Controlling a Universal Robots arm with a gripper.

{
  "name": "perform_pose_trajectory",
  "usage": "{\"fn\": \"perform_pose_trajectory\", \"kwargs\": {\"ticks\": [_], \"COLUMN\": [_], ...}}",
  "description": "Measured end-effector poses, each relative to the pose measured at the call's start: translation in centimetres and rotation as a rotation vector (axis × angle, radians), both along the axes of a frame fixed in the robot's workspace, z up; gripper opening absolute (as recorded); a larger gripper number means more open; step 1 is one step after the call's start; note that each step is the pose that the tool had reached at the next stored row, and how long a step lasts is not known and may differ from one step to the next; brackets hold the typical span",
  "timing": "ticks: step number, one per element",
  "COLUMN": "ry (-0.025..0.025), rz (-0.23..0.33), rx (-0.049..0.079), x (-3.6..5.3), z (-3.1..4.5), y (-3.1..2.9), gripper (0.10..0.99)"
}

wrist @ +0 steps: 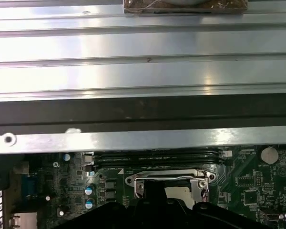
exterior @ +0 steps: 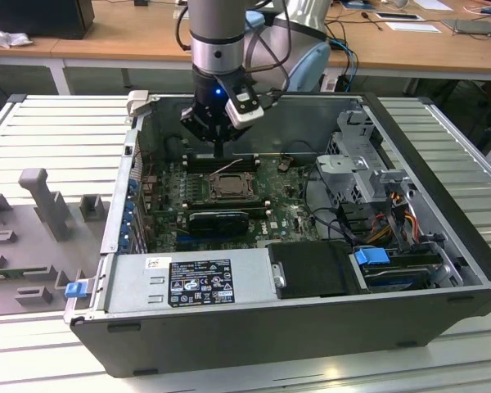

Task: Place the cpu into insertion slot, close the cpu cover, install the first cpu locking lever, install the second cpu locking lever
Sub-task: 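Install the first cpu locking lever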

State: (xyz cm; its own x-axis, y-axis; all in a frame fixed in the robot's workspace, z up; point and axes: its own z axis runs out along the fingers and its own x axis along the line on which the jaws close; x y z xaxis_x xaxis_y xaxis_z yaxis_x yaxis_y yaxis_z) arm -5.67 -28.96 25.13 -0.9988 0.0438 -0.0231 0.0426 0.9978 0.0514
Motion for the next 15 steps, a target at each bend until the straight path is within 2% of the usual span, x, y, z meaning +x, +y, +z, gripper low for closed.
{"fn": "perform_pose_trajectory", "kwargs": {"ticks": [3,8,9,11,13,15], "ry": [0.0002,0.0003,0.0003,0.0004,0.0003,0.0006], "rz": [0.000,0.005,0.005,0.006,0.009,0.035], "rx": [0.007,0.014,0.014,0.014,0.016,0.020], "x": [0.49,0.51,0.54,0.88,1.00,1.12], "z": [-0.26,-0.78,-0.93,-1.70,-1.88,-2.01], "y": [0.00,-0.01,0.00,0.00,0.00,0.00], "gripper": [0.106,0.106,0.106,0.106,0.106,0.106]}}
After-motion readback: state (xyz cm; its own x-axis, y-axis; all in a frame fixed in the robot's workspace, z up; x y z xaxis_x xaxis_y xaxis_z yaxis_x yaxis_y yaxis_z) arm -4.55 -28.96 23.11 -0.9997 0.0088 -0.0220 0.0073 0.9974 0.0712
